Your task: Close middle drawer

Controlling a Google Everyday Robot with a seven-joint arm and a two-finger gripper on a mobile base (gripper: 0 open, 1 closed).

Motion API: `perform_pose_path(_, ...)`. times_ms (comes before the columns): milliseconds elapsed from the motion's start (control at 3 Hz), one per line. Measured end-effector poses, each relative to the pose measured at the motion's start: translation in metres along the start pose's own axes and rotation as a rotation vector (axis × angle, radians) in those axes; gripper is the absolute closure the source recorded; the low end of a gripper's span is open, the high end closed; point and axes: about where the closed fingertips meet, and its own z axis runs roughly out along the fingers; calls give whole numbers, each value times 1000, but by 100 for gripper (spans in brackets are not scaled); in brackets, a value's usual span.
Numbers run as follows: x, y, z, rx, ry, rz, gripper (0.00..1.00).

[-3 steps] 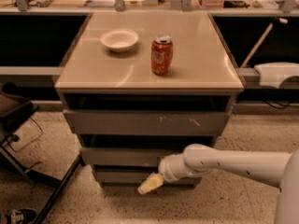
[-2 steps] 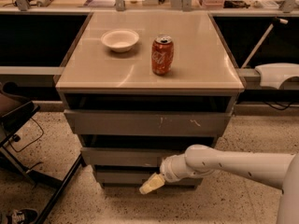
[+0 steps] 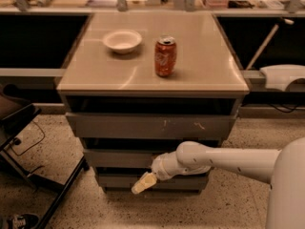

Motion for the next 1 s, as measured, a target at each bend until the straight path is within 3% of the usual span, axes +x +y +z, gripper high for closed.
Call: perform_pose_path(1000, -17, 7, 14, -31, -25, -40, 0)
